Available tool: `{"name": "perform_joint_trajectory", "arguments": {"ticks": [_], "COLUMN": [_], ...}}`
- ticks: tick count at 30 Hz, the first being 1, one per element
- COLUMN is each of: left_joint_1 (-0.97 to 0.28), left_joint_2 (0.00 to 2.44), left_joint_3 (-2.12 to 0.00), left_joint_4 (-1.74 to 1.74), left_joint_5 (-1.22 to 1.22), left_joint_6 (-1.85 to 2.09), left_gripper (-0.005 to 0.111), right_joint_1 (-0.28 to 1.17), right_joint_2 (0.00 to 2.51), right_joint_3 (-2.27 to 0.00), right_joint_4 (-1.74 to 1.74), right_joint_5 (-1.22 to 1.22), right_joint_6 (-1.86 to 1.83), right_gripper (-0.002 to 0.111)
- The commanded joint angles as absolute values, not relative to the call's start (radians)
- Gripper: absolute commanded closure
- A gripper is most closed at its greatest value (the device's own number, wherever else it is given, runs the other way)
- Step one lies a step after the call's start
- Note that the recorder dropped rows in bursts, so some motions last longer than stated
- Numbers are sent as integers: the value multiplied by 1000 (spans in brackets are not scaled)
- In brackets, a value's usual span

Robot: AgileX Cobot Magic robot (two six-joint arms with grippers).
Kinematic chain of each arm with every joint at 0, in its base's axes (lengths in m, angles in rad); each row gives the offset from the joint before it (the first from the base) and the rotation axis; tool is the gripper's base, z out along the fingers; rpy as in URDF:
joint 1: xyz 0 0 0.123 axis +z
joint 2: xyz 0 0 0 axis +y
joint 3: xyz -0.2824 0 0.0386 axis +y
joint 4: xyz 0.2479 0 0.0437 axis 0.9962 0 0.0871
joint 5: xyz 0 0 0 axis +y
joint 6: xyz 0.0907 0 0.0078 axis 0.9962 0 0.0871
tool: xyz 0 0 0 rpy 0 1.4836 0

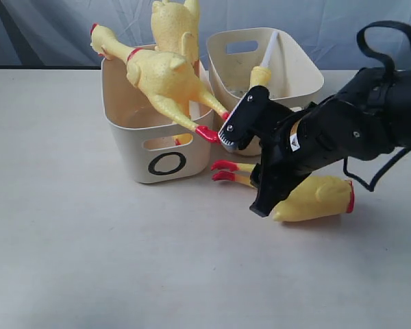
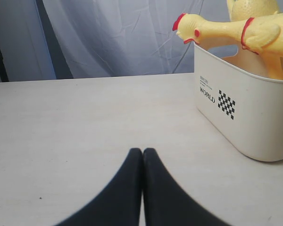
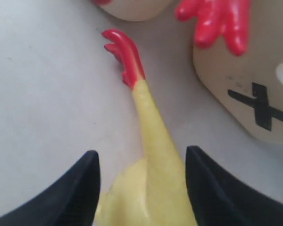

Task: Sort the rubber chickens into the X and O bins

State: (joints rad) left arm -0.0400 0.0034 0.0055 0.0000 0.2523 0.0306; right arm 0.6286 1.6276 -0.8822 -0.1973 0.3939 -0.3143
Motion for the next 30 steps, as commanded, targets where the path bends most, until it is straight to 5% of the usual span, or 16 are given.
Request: {"name": "perform_joint_trajectory", "arguments": {"ticks": [1, 12, 18, 26, 30], "left_joint_1": [-43, -43, -43, -43, -43], "left_joint_2": [0, 0, 0, 0, 0], "left_joint_3": [0, 0, 0, 0, 0], "left_joint_4": [0, 0, 0, 0, 0], "left_joint_5": [239, 239, 239, 239, 239], "left_joint_6": [27, 27, 27, 27, 27], "left_gripper": [107, 107, 107, 107, 107], "right_joint_1": [629, 629, 629, 629, 629], "right_joint_2": [1685, 1750, 1713, 1607, 1609], "right_joint_3": [-881, -881, -881, -881, -881], "right_joint_4": [-217, -293, -289, -306, -272], "right_joint_5": [362, 353, 376, 414, 416], "right_joint_6": [-309, -259, -257, -251, -238], "right_gripper": [56, 71, 109, 107, 72]}}
